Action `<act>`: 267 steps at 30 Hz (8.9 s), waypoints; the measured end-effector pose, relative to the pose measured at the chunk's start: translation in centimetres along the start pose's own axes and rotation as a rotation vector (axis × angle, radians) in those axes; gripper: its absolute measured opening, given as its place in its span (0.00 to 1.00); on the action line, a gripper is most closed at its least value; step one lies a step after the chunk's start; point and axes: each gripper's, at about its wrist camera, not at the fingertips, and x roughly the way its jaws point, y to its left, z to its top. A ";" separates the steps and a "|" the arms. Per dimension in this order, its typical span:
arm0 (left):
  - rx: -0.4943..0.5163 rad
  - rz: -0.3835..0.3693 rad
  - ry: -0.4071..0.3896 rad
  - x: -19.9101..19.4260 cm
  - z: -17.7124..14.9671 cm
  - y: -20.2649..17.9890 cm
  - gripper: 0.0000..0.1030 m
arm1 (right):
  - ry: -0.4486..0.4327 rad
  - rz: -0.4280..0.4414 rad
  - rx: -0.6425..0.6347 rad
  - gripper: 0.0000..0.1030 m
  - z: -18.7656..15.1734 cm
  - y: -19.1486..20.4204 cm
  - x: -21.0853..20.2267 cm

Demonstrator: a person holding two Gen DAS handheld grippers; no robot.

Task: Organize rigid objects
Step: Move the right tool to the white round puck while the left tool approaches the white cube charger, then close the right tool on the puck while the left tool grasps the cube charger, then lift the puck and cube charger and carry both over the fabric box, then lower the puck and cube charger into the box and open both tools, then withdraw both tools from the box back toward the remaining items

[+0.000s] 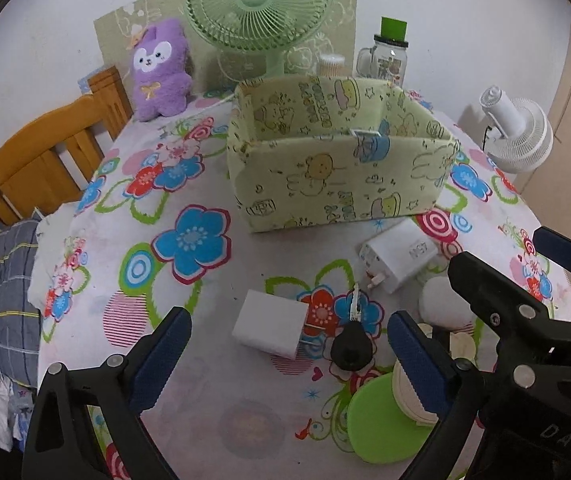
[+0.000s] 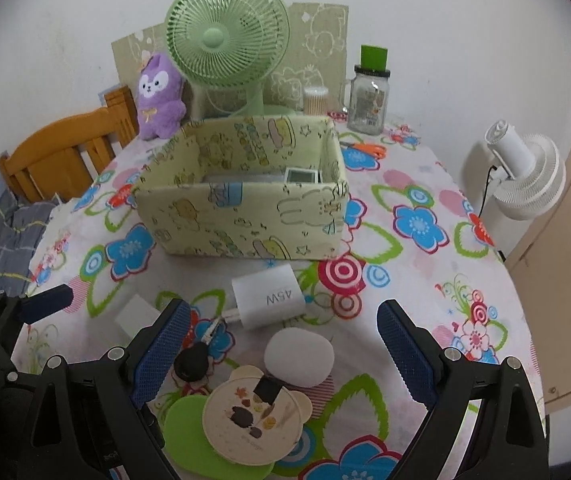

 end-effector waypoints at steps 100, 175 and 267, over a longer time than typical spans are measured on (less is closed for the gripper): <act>-0.073 -0.022 -0.071 -5.1 6.5 -0.5 0.65 | -0.012 -0.117 0.090 0.57 6.4 -1.7 -3.1; -0.115 0.059 -0.130 -2.4 18.2 0.0 0.65 | -0.043 -0.044 0.033 0.57 19.6 -3.0 2.0; -0.049 0.087 0.003 4.4 18.2 -0.4 0.98 | 0.115 0.038 0.020 0.87 17.9 -0.9 8.6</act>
